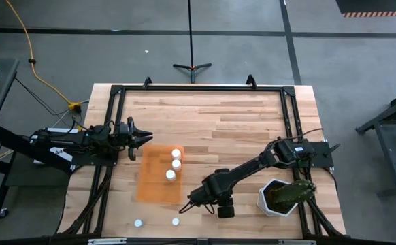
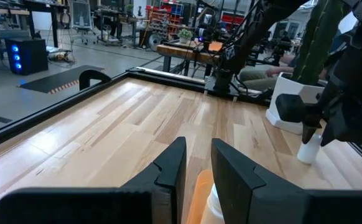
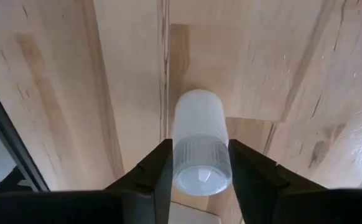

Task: Pick and place pill bottles into a basket
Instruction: Put the transparent pill bottle into the orange bin

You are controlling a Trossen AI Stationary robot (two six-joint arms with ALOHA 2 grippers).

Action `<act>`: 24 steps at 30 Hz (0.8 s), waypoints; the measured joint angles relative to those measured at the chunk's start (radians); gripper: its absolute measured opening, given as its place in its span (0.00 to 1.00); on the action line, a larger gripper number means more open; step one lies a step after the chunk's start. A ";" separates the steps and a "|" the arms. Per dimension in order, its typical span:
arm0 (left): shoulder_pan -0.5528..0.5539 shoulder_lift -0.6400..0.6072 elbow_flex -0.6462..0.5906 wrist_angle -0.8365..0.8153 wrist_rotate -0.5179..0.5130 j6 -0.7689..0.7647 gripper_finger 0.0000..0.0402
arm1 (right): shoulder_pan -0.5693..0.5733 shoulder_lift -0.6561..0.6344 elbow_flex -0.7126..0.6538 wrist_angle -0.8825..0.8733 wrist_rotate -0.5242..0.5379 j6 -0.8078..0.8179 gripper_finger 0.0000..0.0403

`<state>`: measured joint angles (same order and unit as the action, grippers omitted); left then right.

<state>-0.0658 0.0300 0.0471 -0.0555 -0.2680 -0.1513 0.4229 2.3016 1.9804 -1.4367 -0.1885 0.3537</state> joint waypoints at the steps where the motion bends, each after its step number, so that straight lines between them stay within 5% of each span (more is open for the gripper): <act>1: 0.000 0.000 0.000 0.000 0.000 0.000 0.28 | 0.000 0.000 0.000 0.000 0.005 -0.002 0.31; 15: 0.000 0.000 0.000 0.000 0.000 0.000 0.28 | -0.090 0.000 0.036 0.001 0.032 -0.178 0.30; 24: 0.000 0.000 0.000 0.000 0.000 0.000 0.28 | -0.163 -0.001 0.309 0.035 0.154 -0.388 0.29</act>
<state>-0.0656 0.0301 0.0474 -0.0554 -0.2680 -0.1513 0.2601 2.3006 2.2897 -1.4012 -0.0341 -0.0341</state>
